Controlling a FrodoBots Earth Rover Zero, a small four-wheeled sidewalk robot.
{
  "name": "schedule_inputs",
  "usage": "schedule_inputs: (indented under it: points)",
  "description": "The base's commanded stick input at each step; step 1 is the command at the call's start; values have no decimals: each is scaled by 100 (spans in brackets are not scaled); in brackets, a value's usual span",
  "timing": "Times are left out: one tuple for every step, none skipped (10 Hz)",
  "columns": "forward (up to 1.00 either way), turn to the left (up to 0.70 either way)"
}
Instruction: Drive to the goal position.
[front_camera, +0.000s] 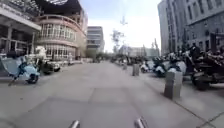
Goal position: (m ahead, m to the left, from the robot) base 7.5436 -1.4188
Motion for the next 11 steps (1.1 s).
schedule_inputs:
  points:
    - [70,-14]
    - [70,-14]
    - [70,-14]
    - [70,-14]
    - [70,-14]
    - [70,-14]
    - [70,-14]
    - [70,-14]
    - [70,-14]
    - [70,-14]
    - [70,-14]
